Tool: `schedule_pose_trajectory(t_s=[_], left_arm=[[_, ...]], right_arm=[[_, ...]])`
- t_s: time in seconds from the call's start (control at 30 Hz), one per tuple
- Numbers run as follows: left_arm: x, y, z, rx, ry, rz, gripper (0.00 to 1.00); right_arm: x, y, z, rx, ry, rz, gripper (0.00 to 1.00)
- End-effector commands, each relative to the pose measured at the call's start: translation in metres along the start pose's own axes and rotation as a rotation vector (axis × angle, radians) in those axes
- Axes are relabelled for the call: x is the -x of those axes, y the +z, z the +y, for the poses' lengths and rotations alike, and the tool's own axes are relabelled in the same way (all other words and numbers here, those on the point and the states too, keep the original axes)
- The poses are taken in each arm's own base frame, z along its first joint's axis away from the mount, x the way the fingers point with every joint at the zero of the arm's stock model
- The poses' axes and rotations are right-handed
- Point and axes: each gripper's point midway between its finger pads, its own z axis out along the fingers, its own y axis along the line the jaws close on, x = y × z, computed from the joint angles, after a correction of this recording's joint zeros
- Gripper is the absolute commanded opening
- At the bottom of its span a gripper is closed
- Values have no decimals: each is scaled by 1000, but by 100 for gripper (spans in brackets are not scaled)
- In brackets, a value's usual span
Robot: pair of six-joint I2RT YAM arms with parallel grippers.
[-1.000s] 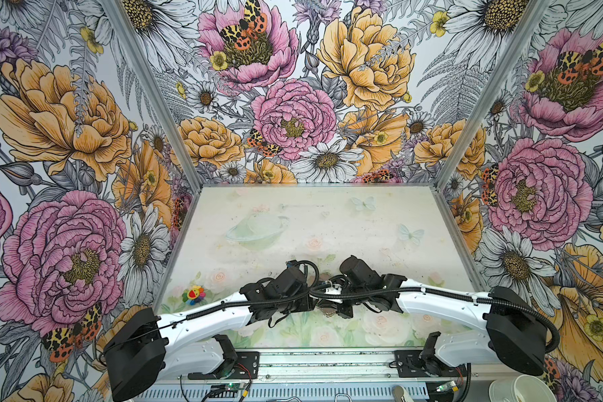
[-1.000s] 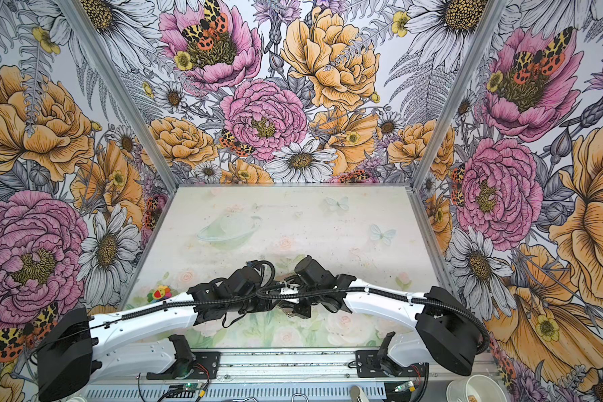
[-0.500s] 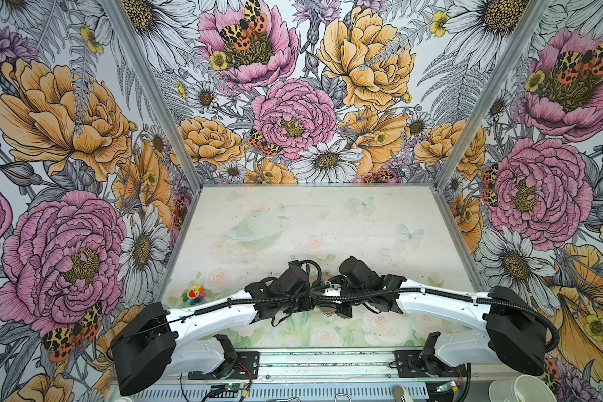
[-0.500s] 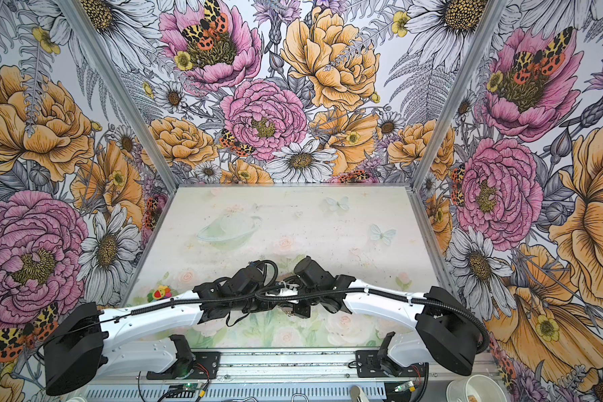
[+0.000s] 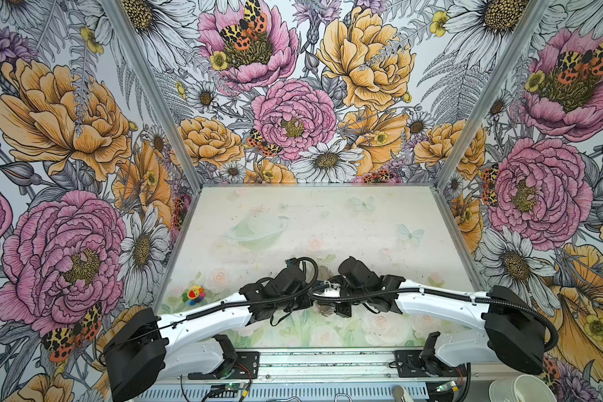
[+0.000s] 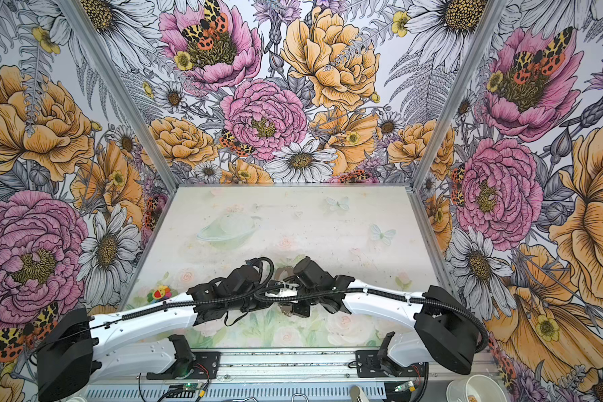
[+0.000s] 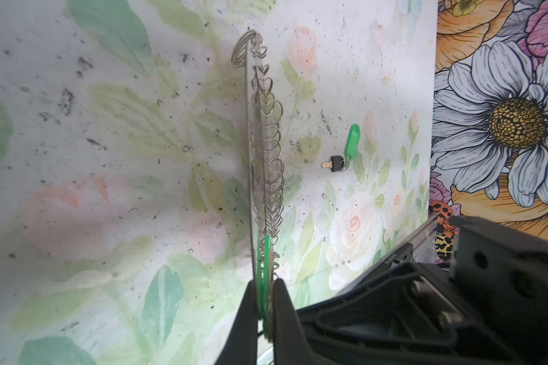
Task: Attach keys to a key ring
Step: Insert the key into the keyring.
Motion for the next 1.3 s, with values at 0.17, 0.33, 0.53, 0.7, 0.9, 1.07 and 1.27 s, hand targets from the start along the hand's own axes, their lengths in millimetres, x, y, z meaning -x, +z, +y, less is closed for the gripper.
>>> schedule_pose_trajectory(t_s=[0.17,0.33,0.53,0.7,0.9,1.07,1.27], left_arm=[[8,-13,1,-19,11,-42,16],[12,-17,3,-37,9,-55,16],[10,-11,2,-46,-2,-36,22],[10,-4,-1,-80,-59,-40,30],[7,7,5,-58,-80,-18,28],[3,12,14,-19,-78,3,24],[6,12,22,-2,-93,-11,16]], right_arm=[[4,-2,-22,-86,46,-5,0],[5,-3,-24,-88,58,-14,0],[10,-2,-22,-73,52,-38,0],[14,3,-16,-42,35,-48,0],[18,7,-16,-43,31,-61,0],[25,2,-19,-70,23,-93,0],[35,-11,-23,-101,33,-170,0]])
